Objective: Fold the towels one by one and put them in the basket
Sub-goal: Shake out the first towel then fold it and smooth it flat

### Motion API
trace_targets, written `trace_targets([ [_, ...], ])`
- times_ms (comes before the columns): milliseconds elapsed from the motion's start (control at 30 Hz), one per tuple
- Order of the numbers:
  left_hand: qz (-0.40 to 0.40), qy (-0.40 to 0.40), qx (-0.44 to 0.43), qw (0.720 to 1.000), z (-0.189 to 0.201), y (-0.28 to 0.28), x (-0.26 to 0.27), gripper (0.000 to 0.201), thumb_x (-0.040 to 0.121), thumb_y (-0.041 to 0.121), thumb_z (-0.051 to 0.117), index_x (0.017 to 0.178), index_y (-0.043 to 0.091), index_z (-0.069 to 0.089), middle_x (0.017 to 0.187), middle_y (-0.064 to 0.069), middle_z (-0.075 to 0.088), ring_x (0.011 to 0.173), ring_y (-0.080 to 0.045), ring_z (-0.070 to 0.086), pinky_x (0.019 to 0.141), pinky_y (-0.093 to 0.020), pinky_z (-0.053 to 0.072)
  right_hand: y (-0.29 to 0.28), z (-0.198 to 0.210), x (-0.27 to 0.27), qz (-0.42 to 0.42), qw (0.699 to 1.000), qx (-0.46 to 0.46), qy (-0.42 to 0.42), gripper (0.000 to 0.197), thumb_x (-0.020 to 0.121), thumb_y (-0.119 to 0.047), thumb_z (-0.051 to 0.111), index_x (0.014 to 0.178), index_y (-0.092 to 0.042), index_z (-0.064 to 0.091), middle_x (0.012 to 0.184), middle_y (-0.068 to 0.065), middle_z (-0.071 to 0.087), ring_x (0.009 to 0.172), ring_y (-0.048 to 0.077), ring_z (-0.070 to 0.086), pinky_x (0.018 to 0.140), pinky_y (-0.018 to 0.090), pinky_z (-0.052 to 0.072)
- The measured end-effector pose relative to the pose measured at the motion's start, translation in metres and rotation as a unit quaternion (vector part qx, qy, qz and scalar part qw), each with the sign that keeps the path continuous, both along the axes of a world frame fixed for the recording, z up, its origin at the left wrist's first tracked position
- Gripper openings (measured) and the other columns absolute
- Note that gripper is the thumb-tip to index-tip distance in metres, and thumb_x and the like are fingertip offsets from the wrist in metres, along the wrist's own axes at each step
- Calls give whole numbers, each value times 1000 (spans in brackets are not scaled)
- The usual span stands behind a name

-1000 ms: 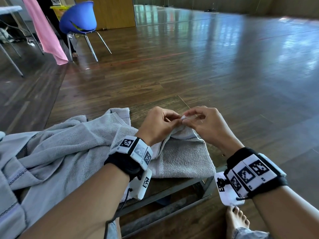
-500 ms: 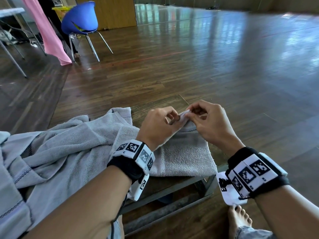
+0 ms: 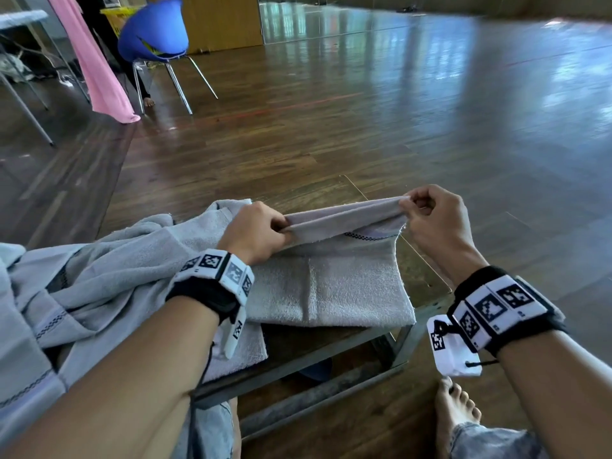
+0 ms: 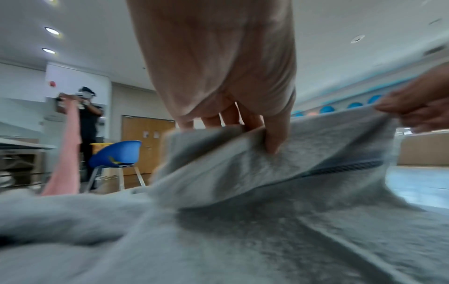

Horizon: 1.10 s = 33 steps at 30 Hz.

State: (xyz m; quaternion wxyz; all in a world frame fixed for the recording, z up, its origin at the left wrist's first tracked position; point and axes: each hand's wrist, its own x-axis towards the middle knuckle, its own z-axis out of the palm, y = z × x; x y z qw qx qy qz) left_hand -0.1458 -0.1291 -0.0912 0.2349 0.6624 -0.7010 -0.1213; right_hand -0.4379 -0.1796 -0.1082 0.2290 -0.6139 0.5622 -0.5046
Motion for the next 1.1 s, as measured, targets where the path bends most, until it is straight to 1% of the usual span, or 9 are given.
trace_targets([
  [167,59,55,-54,995,1,17,38,16,85,21,75,76,8,78,69,-7,70,62,-13,56,59,-25,40,4,-2,0,-50,998,25,-16,5,91,-19,74,95,-16,72,82,-8,67,71,2,59,69,15,50],
  [233,70,72,-68,993,2,24,46,13,87,21,75,85,9,80,80,2,74,71,-10,61,67,-18,43,8,-3,2,-48,998,32,-12,6,91,-18,73,96,-14,72,85,-4,69,72,6,60,69,16,50],
  [333,64,70,-81,992,4,33,53,12,89,20,73,95,12,79,94,9,71,85,-7,62,76,-10,40,13,-2,4,-40,998,45,-17,6,92,-17,74,96,-13,72,90,3,71,79,17,67,77,28,59],
  [433,36,63,-74,995,5,41,61,10,92,20,69,96,17,77,95,5,74,87,-13,65,77,-21,46,15,1,6,-33,997,56,-34,7,92,-17,75,96,-13,71,91,5,72,84,27,72,81,41,62],
  [633,4,25,-99,995,7,48,69,8,97,24,61,96,23,69,83,12,68,82,-18,64,70,-30,48,17,3,13,-44,996,55,-51,9,90,-19,77,89,-20,68,80,-1,71,58,12,70,70,40,65],
  [800,14,20,-104,994,5,48,72,10,99,36,56,100,27,51,94,1,75,78,-23,69,66,-39,56,13,-4,14,-47,995,67,-62,12,91,-19,76,86,-23,66,74,-2,71,64,19,74,78,45,63],
  [867,20,13,-125,992,4,47,75,8,98,31,57,98,23,59,94,8,75,82,-18,71,67,-35,56,12,-4,15,-47,995,64,-61,13,93,-20,74,87,-24,63,74,-2,70,67,22,75,80,47,62],
  [1000,10,7,-158,987,3,45,77,11,97,18,63,92,18,72,75,29,61,71,15,59,56,-3,37,12,-3,18,-42,996,57,-59,17,96,-18,69,85,-27,59,76,-5,67,73,27,74,79,48,62],
  [1100,11,21,-167,986,6,43,78,8,94,15,66,89,16,73,77,21,64,72,10,58,61,-5,37,9,-2,18,-46,997,43,-32,11,98,-21,65,90,-24,58,83,-9,62,82,23,67,77,34,57],
])
